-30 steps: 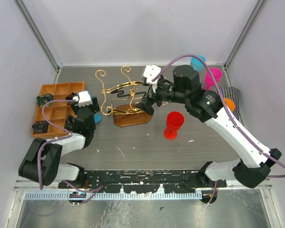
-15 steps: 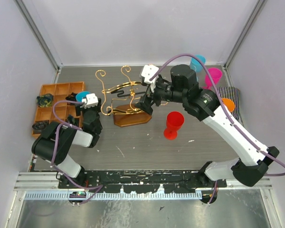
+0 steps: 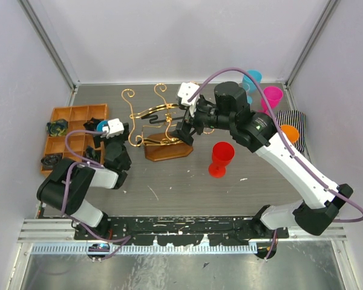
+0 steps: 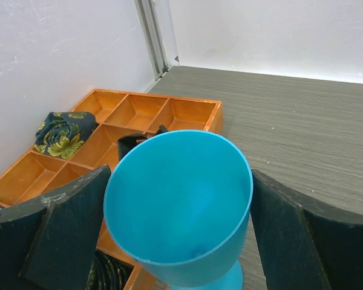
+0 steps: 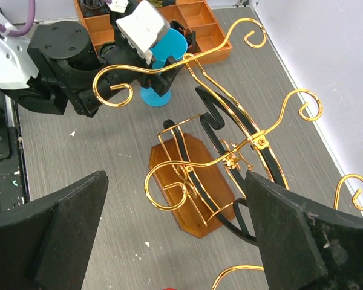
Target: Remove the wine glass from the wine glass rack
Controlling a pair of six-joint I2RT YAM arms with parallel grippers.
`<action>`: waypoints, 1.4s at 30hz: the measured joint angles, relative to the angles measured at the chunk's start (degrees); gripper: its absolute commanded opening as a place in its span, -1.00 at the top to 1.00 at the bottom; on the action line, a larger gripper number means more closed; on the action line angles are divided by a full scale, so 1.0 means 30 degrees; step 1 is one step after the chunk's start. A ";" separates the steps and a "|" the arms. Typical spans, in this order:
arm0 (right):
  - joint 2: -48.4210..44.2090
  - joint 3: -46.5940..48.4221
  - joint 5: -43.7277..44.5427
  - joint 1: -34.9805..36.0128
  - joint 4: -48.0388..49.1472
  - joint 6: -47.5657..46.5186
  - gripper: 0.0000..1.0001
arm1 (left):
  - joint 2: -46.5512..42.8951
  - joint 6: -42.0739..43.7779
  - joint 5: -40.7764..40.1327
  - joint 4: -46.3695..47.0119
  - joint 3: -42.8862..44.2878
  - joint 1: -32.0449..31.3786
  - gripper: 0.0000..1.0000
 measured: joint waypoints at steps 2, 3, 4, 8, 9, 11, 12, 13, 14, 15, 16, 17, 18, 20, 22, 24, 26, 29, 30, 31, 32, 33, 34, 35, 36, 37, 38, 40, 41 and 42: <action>-0.0007 0.0000 0.0000 0.0000 0.0000 0.0000 -1.00 | -0.0335 0.0080 -0.0233 -0.0073 -0.0051 -0.0248 -0.96; -0.0007 0.0000 0.0000 0.0000 0.0000 0.0000 -1.00 | -0.0685 0.0146 -0.0364 -0.0211 -0.0109 -0.0452 -0.96; 0.0000 0.0000 0.0000 0.0000 0.0000 0.0000 -1.00 | -0.1129 0.0204 -0.0510 -0.0437 -0.0160 -0.0678 -0.96; -0.0007 0.0000 0.0022 -0.0022 0.0007 0.0015 -1.00 | -0.4087 0.0117 -0.1275 -0.2725 -0.0168 -0.1945 -0.96; 0.0000 0.0000 0.0058 -0.0066 0.0007 0.0073 -1.00 | -0.5319 -0.0095 -0.1355 -0.3905 -0.0153 -0.2295 -0.96; 0.0000 0.0000 0.0051 -0.0226 0.0015 0.0342 -1.00 | -0.7847 -0.0896 -0.1348 -0.6798 0.0015 -0.2703 -0.96; 0.0000 0.0000 0.0015 -0.0393 0.0036 0.0561 -1.00 | -0.9588 -0.1770 -0.1355 -0.9428 0.0372 -0.2761 -0.96; 0.0015 0.0007 -0.0051 -0.0634 0.0066 0.0889 -1.00 | -1.0754 -0.2506 -0.1377 -1.1234 0.0729 -0.2761 -0.96; 0.0058 0.0058 -0.0131 -0.0918 0.0066 0.1217 -1.00 | -1.2211 -0.3475 -0.1311 -1.3770 0.1384 -0.2754 -0.96; 0.0211 0.0226 -0.0211 -0.1326 0.0073 0.1756 -1.00 | -1.3457 -0.4386 -0.1275 -1.5846 0.2004 -0.2754 -0.96; 0.0372 0.0415 -0.0240 -0.1661 0.0095 0.2237 -1.00 | -1.4484 -0.5275 -0.1188 -1.7711 0.2557 -0.2754 -0.96; 0.0597 0.0634 -0.0262 -0.1989 0.0102 0.2834 -1.00 | -1.5096 -0.5887 -0.1115 -1.9037 0.2958 -0.2754 -0.96; 0.0794 0.0838 -0.0270 -0.2229 0.0124 0.3330 -1.00 | -1.5905 -0.6761 -0.0954 -2.1077 0.3599 -0.2747 -0.96; 0.1399 0.1435 -0.0270 -0.2761 0.0160 0.4590 -1.00 | -1.6640 -0.7992 -0.0699 -2.3911 0.4554 -0.2747 -0.96; 0.1916 0.1887 -0.0233 -0.3111 0.0189 0.5595 -1.00 | -1.6750 -0.9158 -0.0321 -2.7263 0.5923 -0.2754 -0.96; 0.2412 0.2288 -0.0153 -0.3373 0.0175 0.6564 -1.00 | -1.6444 -1.0069 -0.0036 -3.0235 0.7490 -0.2754 -0.96; 0.2936 0.2914 0.0087 -0.3563 -0.0117 0.7388 -1.00 | -1.5591 -1.1074 0.0124 -3.3164 0.9581 -0.2747 -0.96; 0.3592 0.3796 0.0692 -0.3818 -0.0503 0.8342 -1.00 | -1.3733 -1.2043 0.0641 -3.6166 1.2939 -0.2747 -0.96; 0.3738 0.4029 0.0933 -0.3912 -0.0634 0.8619 -1.00 | -1.2896 -1.2182 0.0984 -3.6989 1.4265 -0.2747 -0.96; 0.3796 0.4131 0.1188 -0.4022 -0.0678 0.8881 -1.00 | -1.2145 -1.2276 0.1326 -3.7638 1.5409 -0.2747 -0.96; 0.3832 0.4211 0.1508 -0.4160 -0.0780 0.9114 -1.00 | -1.1395 -1.2291 0.1668 -3.8199 1.6458 -0.2747 -0.96; 0.3847 0.4277 0.1770 -0.4328 -0.0860 0.9355 -1.00 | -1.0608 -1.2305 0.2091 -3.8701 1.7515 -0.2747 -0.96; 0.3891 0.4364 0.2011 -0.4663 -0.0918 0.9755 -1.00 | -0.9777 -1.2291 0.2601 -3.9277 1.8629 -0.2718 -0.96; 0.3927 0.4393 0.2157 -0.4954 -0.0933 1.0032 -1.00 | -0.8954 -1.2269 0.3089 -3.9831 1.9700 -0.2674 -0.96; 0.4007 0.4437 0.2317 -0.5413 -0.0940 1.0426 -1.00 | -0.8233 -1.2247 0.3497 -4.0406 2.0648 -0.2630 -0.96; 0.4124 0.4473 0.2499 -0.5901 -0.0947 1.0775 -1.00 | -0.7614 -1.2218 0.3818 -4.0923 2.1464 -0.2579 -0.96; 0.4255 0.4473 0.2790 -0.6339 -0.0940 1.1089 -1.00 | -0.6914 -1.2196 0.4160 -4.1477 2.2389 -0.2514 -0.96; 0.4554 0.4473 0.3395 -0.7060 -0.1027 1.1621 -1.00 | -0.5996 -1.2138 0.4816 -4.2111 2.3474 -0.2324 -0.96; 0.4677 0.4473 0.3723 -0.7329 -0.1100 1.1854 -1.00 | -0.5763 -1.2109 0.5136 -4.2344 2.3671 -0.2237 -0.96; 0.4787 0.4466 0.4044 -0.7555 -0.1231 1.2007 -1.00 | -0.5668 -1.2087 0.5472 -4.2563 2.3693 -0.2113 -0.96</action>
